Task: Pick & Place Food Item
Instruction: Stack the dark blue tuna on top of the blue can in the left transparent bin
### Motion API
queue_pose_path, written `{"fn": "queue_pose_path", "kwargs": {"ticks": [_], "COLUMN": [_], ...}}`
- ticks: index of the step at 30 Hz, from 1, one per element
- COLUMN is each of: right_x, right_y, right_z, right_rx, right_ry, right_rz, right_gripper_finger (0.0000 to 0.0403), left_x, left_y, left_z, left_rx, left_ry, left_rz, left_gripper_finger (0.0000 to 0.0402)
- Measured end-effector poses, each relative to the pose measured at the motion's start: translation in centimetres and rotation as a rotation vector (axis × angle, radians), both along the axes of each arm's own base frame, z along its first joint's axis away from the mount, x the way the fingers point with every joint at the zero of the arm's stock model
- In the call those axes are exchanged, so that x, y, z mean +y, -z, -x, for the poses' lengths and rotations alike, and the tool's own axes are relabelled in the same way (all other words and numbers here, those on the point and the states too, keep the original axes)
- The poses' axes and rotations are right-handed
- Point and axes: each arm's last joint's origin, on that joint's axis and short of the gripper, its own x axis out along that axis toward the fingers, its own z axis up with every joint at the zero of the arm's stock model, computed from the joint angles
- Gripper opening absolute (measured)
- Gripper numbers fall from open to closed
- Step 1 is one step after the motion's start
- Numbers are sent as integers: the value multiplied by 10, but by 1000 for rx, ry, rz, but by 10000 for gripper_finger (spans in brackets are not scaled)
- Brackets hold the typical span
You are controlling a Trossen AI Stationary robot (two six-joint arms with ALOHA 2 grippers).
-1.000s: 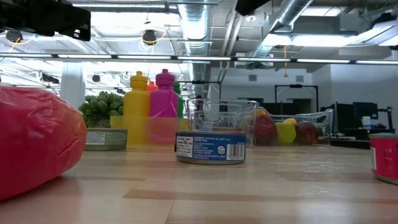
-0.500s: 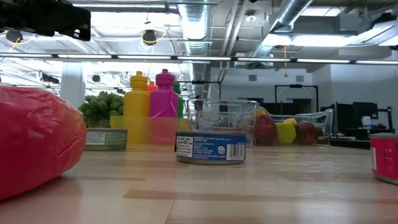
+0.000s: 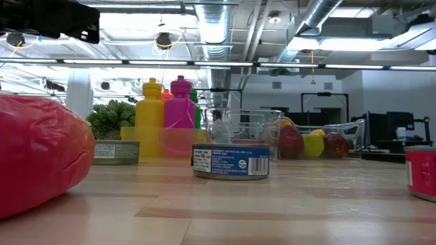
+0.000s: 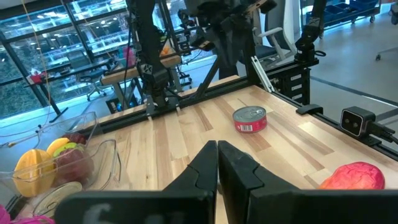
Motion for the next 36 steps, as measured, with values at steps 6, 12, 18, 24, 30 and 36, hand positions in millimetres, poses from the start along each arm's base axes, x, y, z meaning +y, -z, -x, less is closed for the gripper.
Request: {"fn": "queue_pose_path", "kwargs": {"ticks": [6,12,18,24,30,36], "right_x": [10,9,-3,-22,-35,-41], "right_y": [1,23,48,73,92,107], "right_z": [8,11,7,-2,-5,-16], "right_rx": [-39,-71,-70,-71,-70,-112], "right_ry": [40,62,101,157,187,109], "right_rz": [-30,68,109,110,104,54], "right_gripper_finger": [37,21,4,2,2,1], "left_x": [0,0,0,0,0,0], "left_y": [0,0,0,0,0,0], "left_z": [0,0,0,0,0,0], "left_rx": [0,0,0,0,0,0], "left_ry": [0,0,0,0,0,0], "left_rz": [0,0,0,0,0,0], "left_gripper_finger": [2,2,2,2,2,2]}}
